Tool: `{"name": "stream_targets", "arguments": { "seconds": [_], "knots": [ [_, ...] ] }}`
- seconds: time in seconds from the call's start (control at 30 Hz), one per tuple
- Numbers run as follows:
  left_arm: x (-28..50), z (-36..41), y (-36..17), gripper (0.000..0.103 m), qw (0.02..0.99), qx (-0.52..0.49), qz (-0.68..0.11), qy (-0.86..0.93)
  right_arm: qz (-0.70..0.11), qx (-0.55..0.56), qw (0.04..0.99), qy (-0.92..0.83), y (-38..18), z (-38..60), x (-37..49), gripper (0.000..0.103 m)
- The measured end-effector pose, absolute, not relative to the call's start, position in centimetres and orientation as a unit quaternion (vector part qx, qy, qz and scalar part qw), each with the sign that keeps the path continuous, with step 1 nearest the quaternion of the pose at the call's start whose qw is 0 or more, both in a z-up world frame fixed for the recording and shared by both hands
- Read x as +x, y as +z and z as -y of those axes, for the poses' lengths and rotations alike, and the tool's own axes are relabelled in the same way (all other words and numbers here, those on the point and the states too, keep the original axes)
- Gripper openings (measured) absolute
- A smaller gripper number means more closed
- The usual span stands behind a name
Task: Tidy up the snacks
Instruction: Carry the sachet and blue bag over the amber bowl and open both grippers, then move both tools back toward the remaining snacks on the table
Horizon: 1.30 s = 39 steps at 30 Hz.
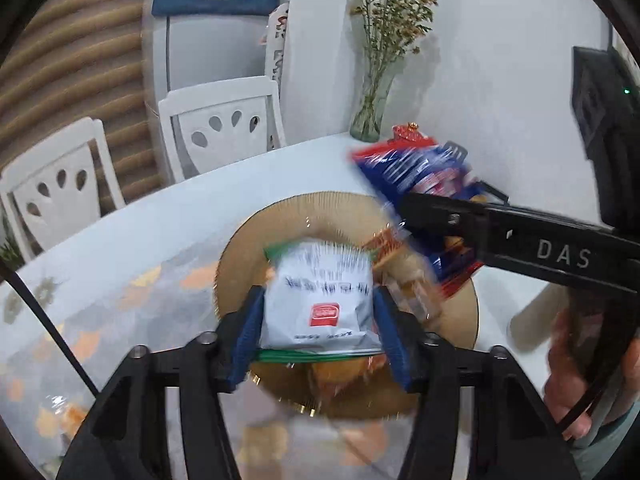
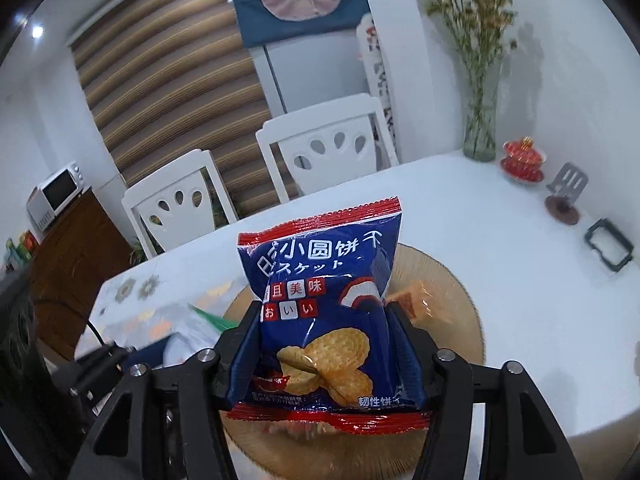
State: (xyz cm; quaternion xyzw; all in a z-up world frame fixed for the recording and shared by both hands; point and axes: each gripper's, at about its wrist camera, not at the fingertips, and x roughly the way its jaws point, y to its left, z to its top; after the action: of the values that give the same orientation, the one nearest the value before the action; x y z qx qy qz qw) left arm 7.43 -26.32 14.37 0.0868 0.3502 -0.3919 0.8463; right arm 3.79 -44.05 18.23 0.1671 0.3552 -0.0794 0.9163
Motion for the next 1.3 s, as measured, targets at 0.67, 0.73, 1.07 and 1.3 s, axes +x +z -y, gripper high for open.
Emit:
{"name": "stream_targets", "arguments": {
  "seconds": [0.67, 0.73, 1.07, 1.3],
  "knots": [
    [-0.4, 15.5, 14.5, 0.081, 0.873, 0.065, -0.352, -0.33, -0.386, 0.169, 0.906, 0.018, 15.9, 38.9, -1.7, 0.066],
    [-2.1, 13.1, 13.9, 0.081, 0.878, 0.06, -0.358, -0.312, -0.388, 0.159, 0.907, 0.046, 15.7, 36.9, -2.8, 0.066],
    [-5.6, 2.2, 6.9, 0.081, 0.9, 0.026, -0.406, -0.154, -0.427, 0.106, 0.892, 0.106, 8.9, 28.6, -4.0, 0.067],
    [-4.9, -1.1, 2.7, 0.081, 0.896, 0.015, -0.428, -0.115, -0.429, 0.078, 0.894, 0.099, 4.8, 26.8, -3.5, 0.067]
  ]
}}
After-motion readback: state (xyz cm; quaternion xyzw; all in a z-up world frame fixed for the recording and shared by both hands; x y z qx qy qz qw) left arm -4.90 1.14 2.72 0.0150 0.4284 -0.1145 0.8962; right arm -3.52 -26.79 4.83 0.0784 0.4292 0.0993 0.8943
